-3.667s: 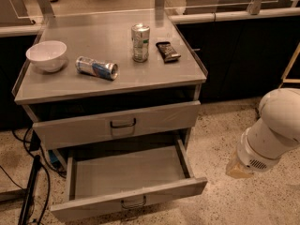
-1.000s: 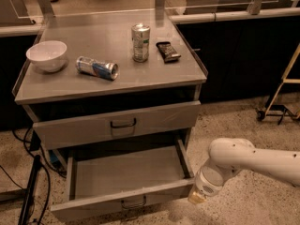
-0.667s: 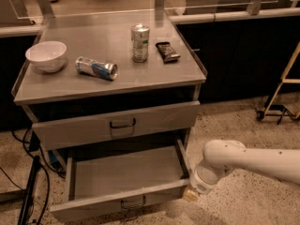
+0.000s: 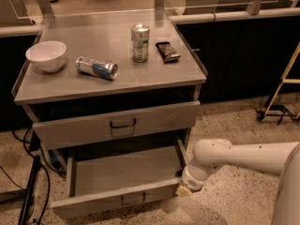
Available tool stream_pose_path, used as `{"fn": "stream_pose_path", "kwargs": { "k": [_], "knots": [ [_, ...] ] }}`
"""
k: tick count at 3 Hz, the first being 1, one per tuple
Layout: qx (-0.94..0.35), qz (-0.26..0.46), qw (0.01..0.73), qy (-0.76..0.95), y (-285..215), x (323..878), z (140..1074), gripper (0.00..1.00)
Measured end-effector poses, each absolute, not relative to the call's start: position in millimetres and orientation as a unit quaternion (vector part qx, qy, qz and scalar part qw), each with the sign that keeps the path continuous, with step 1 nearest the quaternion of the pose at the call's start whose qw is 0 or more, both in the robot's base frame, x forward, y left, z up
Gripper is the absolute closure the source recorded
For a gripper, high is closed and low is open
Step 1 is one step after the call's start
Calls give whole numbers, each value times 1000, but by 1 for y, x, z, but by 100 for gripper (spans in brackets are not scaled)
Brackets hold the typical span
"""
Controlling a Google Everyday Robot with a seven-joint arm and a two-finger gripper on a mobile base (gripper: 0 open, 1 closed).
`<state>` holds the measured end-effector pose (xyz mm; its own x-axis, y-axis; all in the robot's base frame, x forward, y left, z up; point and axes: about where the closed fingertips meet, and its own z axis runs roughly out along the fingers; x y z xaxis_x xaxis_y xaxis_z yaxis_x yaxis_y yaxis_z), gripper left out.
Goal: Close middle drawer
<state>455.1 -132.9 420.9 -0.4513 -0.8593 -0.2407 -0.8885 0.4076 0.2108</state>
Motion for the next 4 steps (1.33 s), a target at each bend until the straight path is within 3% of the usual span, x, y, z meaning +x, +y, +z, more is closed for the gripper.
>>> {"fn": "stream_pose_path", "kwargs": {
  "k": [1, 4],
  "knots": [
    [-522, 155, 47, 838, -132, 455, 420, 81],
    [-522, 155, 47, 838, -132, 455, 420, 12]
  ]
}}
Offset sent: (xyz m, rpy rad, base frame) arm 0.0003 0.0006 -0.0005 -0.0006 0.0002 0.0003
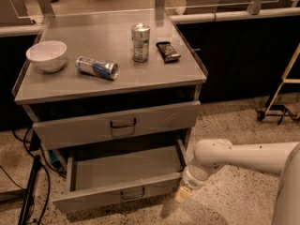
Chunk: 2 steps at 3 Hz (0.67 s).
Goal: Close middle drawer
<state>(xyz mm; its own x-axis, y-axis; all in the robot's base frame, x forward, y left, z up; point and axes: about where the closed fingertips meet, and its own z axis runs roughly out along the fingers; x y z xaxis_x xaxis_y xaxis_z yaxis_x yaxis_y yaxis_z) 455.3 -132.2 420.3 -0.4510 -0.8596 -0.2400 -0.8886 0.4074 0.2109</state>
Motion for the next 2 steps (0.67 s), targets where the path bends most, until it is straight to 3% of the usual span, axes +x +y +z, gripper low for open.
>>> {"fn": "stream_pose_path", "kwargs": {
  "k": [1, 2],
  "knots": [
    [-522, 155, 47, 838, -132, 455, 420, 0],
    [-522, 155, 47, 838, -132, 455, 420, 0]
  ]
}}
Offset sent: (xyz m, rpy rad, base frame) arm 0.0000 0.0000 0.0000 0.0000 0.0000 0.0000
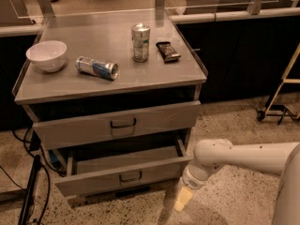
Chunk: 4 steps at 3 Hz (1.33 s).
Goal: Close middle drawer
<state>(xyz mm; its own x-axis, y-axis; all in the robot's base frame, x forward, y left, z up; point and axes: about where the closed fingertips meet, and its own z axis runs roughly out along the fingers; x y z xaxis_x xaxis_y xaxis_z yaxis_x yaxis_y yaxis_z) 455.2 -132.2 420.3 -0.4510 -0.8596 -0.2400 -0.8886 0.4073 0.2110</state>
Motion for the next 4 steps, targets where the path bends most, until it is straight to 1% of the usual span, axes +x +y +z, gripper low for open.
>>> {"fn": "stream_pose_path", "kwargs": {
  "k": [1, 3, 4],
  "knots": [
    [-522, 155, 47, 838, -132, 455, 420, 13],
    [-516, 149, 54, 842, -132, 462, 421, 59],
    [-496, 126, 85, 855, -130, 492, 422, 90]
  ]
}}
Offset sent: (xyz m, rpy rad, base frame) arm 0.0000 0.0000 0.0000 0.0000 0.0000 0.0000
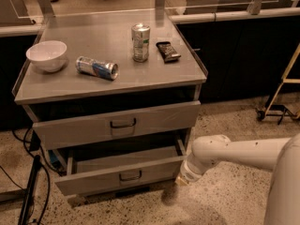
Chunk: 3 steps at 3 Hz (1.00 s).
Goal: Close middle drawer
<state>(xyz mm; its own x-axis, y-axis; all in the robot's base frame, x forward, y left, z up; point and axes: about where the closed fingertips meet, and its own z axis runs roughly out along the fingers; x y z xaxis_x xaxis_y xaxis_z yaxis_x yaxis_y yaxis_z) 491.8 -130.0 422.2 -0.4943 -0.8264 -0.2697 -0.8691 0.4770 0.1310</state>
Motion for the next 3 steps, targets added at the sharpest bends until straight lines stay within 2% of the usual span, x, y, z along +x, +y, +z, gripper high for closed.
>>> {"fn": "stream_pose_path", "kwargs": {
  "k": [1, 3],
  "knots": [
    [-484, 112, 106, 862, -127, 513, 421, 100],
    [-476, 93, 123, 866, -118, 540, 414, 100]
  ]
}}
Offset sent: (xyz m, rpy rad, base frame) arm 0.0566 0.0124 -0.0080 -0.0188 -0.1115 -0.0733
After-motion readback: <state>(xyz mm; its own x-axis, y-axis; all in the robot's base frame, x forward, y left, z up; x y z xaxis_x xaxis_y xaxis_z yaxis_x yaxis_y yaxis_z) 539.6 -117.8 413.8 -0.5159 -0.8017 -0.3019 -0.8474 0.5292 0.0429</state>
